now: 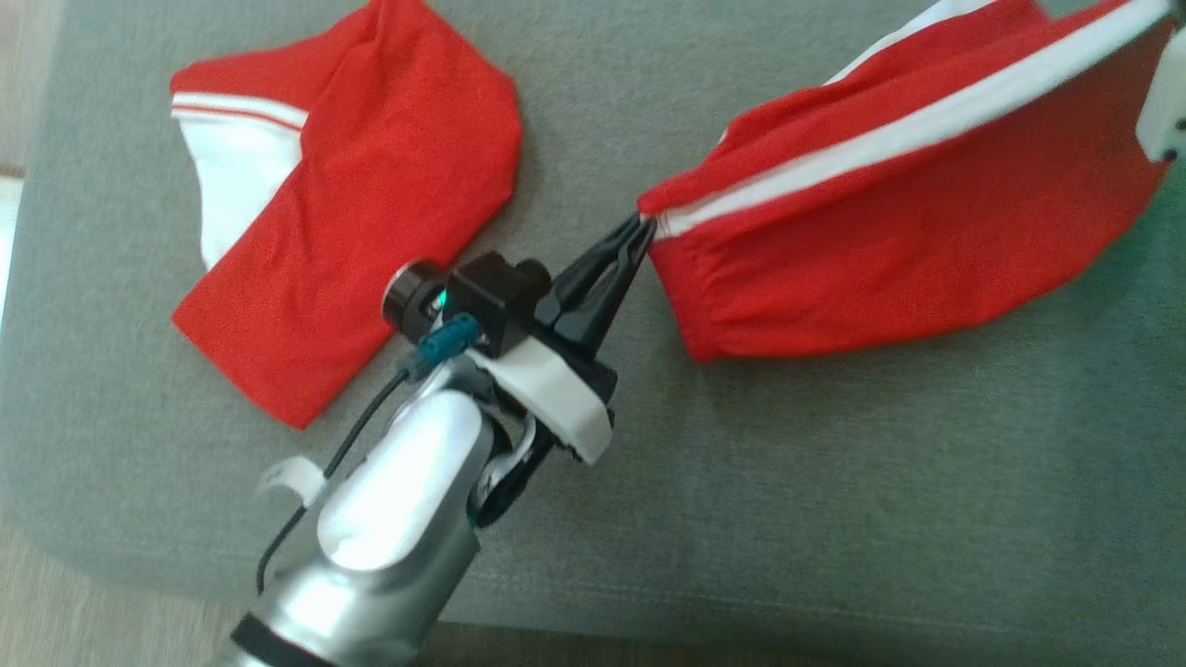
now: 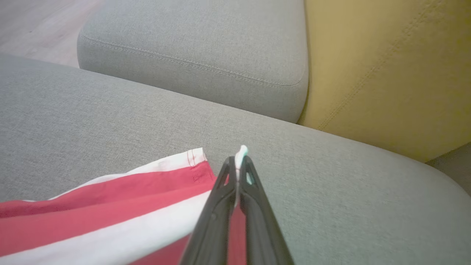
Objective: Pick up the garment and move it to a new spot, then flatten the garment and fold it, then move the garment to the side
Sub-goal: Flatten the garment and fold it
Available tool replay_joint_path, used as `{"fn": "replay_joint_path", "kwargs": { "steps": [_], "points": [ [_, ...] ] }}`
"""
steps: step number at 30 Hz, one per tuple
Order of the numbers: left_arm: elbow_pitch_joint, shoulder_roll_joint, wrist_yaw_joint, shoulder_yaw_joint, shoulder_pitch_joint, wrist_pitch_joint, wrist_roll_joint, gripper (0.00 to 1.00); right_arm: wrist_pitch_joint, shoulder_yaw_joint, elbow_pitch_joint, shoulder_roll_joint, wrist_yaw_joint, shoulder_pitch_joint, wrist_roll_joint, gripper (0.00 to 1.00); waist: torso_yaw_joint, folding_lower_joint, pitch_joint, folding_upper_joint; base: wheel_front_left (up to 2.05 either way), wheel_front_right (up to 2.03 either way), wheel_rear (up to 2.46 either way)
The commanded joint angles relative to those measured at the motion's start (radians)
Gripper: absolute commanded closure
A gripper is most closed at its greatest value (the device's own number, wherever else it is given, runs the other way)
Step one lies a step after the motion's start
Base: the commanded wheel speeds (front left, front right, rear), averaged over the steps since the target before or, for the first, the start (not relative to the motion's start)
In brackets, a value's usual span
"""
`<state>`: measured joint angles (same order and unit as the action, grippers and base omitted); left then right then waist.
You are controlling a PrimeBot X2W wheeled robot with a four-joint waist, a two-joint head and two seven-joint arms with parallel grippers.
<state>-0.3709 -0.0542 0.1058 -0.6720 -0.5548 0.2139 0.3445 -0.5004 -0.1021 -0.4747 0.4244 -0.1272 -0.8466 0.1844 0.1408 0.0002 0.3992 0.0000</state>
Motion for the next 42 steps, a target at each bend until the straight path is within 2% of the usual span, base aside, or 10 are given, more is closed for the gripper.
{"fn": "replay_joint_path", "kwargs": {
  "steps": [1, 14, 15, 16, 17, 18, 19, 20, 30, 42],
  "points": [
    [0.022, -0.005, -0.002, 0.023, -0.041, 0.012, -0.002, 1.00, 0.009, -0.015, 0.022, 0.016, -0.003, -0.028, -0.006, 1.00, 0.022, -0.0002, 0.025, 0.0000, 0.00, 0.00, 0.00],
    [-0.050, 0.004, -0.031, -0.028, -0.120, 0.047, 0.051, 1.00, 0.115, -0.122, -0.215, 0.021, -0.003, -0.184, -0.017, 1.00, 0.059, -0.0002, 0.095, 0.0000, 0.00, 0.00, 0.00],
    [-0.053, 0.004, -0.037, -0.031, -0.124, 0.047, 0.056, 1.00, 0.132, -0.126, -0.227, 0.022, -0.003, -0.192, -0.019, 0.30, 0.061, -0.0002, 0.098, 0.0000, 0.00, 0.00, 0.00],
    [-0.053, 0.004, -0.043, -0.032, -0.127, 0.047, 0.060, 0.97, 0.149, -0.127, -0.241, 0.023, -0.003, -0.201, -0.023, 0.00, 0.061, -0.0002, 0.100, 0.0000, 0.00, 0.00, 0.00],
    [-0.053, 0.004, -0.049, -0.032, -0.130, 0.047, 0.062, 0.58, 0.164, -0.129, -0.255, 0.024, -0.003, -0.208, -0.028, 0.00, 0.061, -0.0002, 0.101, 0.0000, 0.00, 0.00, 0.00],
    [-0.053, 0.004, -0.054, -0.031, -0.132, 0.047, 0.064, 0.26, 0.181, -0.132, -0.269, 0.021, -0.003, -0.215, -0.028, 0.00, 0.060, -0.0002, 0.100, 0.0000, 0.00, 0.00, 0.00],
    [-0.054, 0.004, -0.058, -0.030, -0.133, 0.047, 0.064, 0.11, 0.200, -0.131, -0.282, 0.019, -0.003, -0.220, -0.026, 0.00, 0.058, -0.0002, 0.099, 0.0000, 0.00, 0.00, 0.00],
    [-0.057, 0.004, -0.061, -0.029, -0.133, 0.048, 0.063, 0.00, 0.219, -0.127, -0.295, 0.016, -0.003, -0.225, -0.024, 0.00, 0.055, -0.0002, 0.095, 0.0000, 0.00, 0.00, 0.00],
    [-0.066, 0.004, -0.094, 0.054, -0.084, 0.048, 0.041, 0.00, 0.428, -0.100, -0.373, -0.029, -0.003, -0.192, 0.042, 0.00, -0.005, -0.0002, -0.003, 0.0000, 0.00, 0.00, 0.00],
    [0.081, 0.003, -0.131, 0.249, 0.045, 0.048, 0.021, 0.00, 0.639, -0.108, -0.262, -0.057, -0.003, 0.011, 0.151, 0.00, -0.076, -0.0002, -0.153, 0.0000, 0.00, 0.00, 0.00]
  ]
}}
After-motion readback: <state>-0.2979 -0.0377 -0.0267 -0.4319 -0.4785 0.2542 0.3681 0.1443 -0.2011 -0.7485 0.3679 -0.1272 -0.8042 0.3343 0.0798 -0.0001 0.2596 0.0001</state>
